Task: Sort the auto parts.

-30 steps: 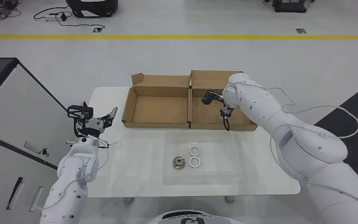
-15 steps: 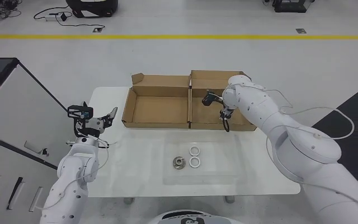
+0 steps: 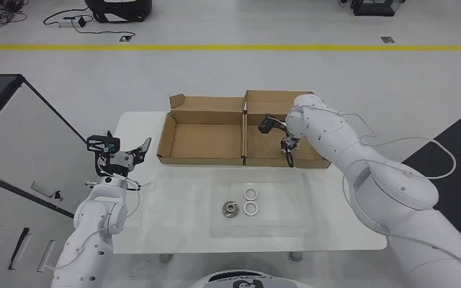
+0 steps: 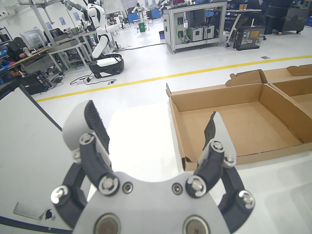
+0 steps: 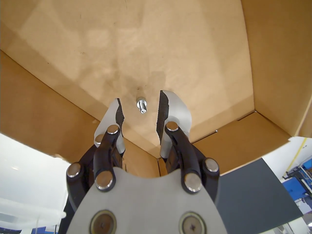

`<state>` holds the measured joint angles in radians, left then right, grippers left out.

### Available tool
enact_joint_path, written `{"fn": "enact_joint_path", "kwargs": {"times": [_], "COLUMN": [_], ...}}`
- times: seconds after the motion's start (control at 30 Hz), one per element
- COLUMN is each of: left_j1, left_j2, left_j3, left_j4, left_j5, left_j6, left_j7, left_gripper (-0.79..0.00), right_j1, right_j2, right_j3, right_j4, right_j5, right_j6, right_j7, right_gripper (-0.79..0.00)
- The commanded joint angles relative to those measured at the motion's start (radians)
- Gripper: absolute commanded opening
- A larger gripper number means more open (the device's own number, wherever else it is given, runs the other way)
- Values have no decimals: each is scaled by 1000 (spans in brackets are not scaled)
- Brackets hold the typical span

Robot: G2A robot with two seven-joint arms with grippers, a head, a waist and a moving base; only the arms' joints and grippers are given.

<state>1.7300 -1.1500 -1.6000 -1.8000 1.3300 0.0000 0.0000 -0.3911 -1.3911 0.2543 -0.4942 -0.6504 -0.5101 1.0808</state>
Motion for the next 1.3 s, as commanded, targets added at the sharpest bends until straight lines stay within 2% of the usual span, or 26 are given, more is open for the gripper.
{"fn": "enact_joint_path", "kwargs": {"times": [0.0,0.2,0.27,0.3,0.33,0.37,0.4,0.43,0.57,0.67,0.83,0.97,1.1,1.27], "left_j1": [0,0,0,0,0,0,0,0,0,0,0,0,0,0], "left_j2": [0,0,0,0,0,0,0,0,0,0,0,0,0,0], "left_j3": [0,0,0,0,0,0,0,0,0,0,0,0,0,0], "left_j4": [0,0,0,0,0,0,0,0,0,0,0,0,0,0], "left_j5": [0,0,0,0,0,0,0,0,0,0,0,0,0,0], "left_j6": [0,0,0,0,0,0,0,0,0,0,0,0,0,0], "left_j7": [0,0,0,0,0,0,0,0,0,0,0,0,0,0], "left_gripper": [0,0,0,0,0,0,0,0,0,0,0,0,0,0], "right_j1": [5,25,30,28,28,28,24,15,-40,-118,-320,-505,-660,-827], "right_j2": [3,32,52,64,78,92,108,124,209,286,416,500,566,631], "right_j3": [8,59,83,102,119,131,145,165,266,375,622,816,971,1146], "right_j4": [-8,-62,-96,-117,-136,-160,-192,-227,-396,-560,-848,-1030,-1141,-1191], "right_j5": [1,35,49,70,81,77,76,89,126,164,268,348,422,506], "right_j6": [-4,-45,-68,-92,-111,-117,-116,-121,-143,-164,-205,-216,-241,-304], "right_j7": [-4,-36,-52,-66,-72,-67,-65,-69,-58,-34,24,13,-12,-74], "right_gripper": [-480,-468,-428,-372,-249,-191,-37,0,0,0,0,0,0,0]}}
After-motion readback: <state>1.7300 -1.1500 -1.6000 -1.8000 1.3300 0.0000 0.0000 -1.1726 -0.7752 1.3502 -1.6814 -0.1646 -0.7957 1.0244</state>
